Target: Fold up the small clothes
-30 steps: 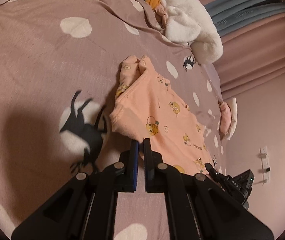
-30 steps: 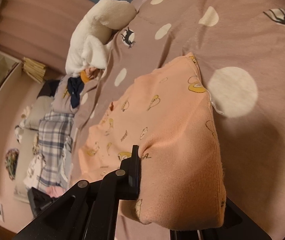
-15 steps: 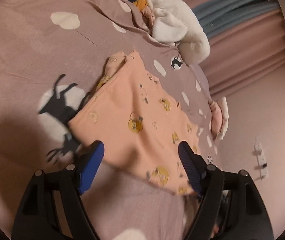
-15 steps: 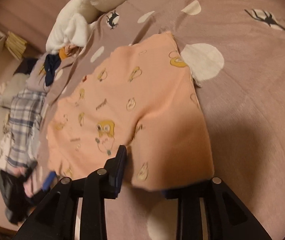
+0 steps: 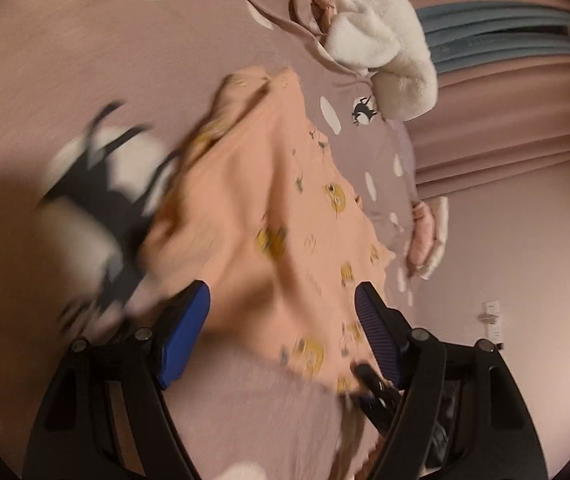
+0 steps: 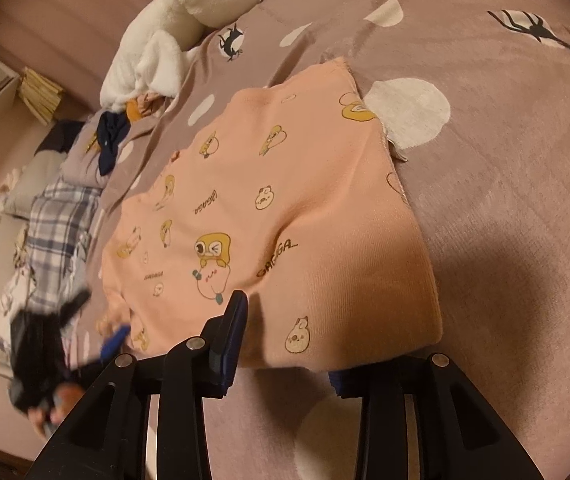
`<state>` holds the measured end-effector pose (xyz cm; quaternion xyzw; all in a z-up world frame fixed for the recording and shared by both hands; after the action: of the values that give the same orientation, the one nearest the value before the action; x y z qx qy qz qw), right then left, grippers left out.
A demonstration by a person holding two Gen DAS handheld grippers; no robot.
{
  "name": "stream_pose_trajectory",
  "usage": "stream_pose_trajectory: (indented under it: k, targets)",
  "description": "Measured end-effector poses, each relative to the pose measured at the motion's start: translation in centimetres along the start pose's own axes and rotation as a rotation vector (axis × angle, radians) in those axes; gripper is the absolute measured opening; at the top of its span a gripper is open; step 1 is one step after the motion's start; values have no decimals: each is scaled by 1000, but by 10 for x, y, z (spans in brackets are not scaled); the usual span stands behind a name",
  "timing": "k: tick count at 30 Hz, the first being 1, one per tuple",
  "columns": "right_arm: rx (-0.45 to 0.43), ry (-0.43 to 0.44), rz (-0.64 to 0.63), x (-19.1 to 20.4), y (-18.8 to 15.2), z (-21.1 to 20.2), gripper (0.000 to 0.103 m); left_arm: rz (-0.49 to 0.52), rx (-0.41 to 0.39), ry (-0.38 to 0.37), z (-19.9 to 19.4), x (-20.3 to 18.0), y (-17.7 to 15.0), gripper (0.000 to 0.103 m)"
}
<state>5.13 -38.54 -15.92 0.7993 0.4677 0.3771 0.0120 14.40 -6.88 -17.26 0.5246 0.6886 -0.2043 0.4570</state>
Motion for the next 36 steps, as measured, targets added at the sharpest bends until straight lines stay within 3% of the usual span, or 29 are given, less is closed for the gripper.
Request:
stream_pose_trajectory:
  k: [5,11,13,14,17,21,26,31,34,35,36]
  targets:
    - [-26,1,17,1,-3,-1,40,-60,32,-17,-15,9,-14,75]
    - [-46,-3,-4,10,-6,-1,55,25,-40,82,-5,-2,-14,75]
    - [-58,-1,-18,12,-7,-1,59,67,-65,127,3,-8,-12,80]
    - [-64,2,-31,13,-8,0,62,78,-70,133,7,-10,-10,88]
    - [-80,14,-50,15,-9,0,67,91,-82,128,20,-18,0,98]
    - [-97,32,-80,15,-10,0,69,87,-61,97,29,-21,11,98]
    - [-118,55,-80,15,-9,0,70,54,-96,104,31,-23,22,97]
    - [-132,43,-148,21,-14,1,77,99,-113,201,52,-29,42,89]
    - [-137,35,-171,24,-15,2,80,56,-114,217,61,-27,56,76]
    - [-140,30,-176,24,-14,3,80,43,-113,229,63,-25,60,61]
    - [-142,27,-179,25,-14,3,80,38,-110,257,63,-23,62,35]
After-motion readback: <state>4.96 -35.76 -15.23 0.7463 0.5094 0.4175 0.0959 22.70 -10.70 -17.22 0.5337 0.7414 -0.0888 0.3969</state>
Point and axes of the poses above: each gripper's, at about its wrist camera, not at the fingertips, and z roughly the way its jaws point, x to its left, y to its top, the point moved 5 cm from there along z, roughly the way its jaws point, and after that the axes turned 1 degree about x, right-handed, at the moved point
